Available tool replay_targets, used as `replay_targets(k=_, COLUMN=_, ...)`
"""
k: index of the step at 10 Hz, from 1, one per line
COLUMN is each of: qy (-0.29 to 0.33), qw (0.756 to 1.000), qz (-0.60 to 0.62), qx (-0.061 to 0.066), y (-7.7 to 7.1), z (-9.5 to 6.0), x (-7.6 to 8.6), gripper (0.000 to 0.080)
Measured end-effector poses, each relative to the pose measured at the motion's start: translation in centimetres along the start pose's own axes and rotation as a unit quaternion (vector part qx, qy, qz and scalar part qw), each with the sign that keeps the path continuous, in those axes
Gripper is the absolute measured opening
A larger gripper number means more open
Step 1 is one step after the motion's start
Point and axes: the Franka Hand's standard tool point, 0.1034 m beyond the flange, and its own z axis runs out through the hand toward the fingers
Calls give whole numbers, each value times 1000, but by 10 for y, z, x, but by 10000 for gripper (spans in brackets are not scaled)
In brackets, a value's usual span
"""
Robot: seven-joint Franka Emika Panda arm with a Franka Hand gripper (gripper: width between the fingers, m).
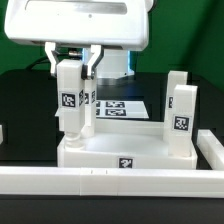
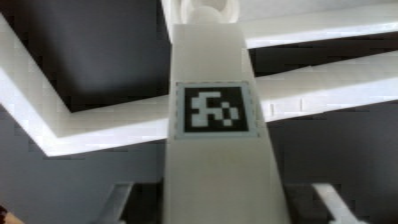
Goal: Assemble desk
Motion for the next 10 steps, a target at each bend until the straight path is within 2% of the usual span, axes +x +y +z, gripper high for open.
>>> replay_targets(k=10, qy=-6, qw=1000, qz=-9, qx=-5, y=-5, z=15, x=-10, gripper=291)
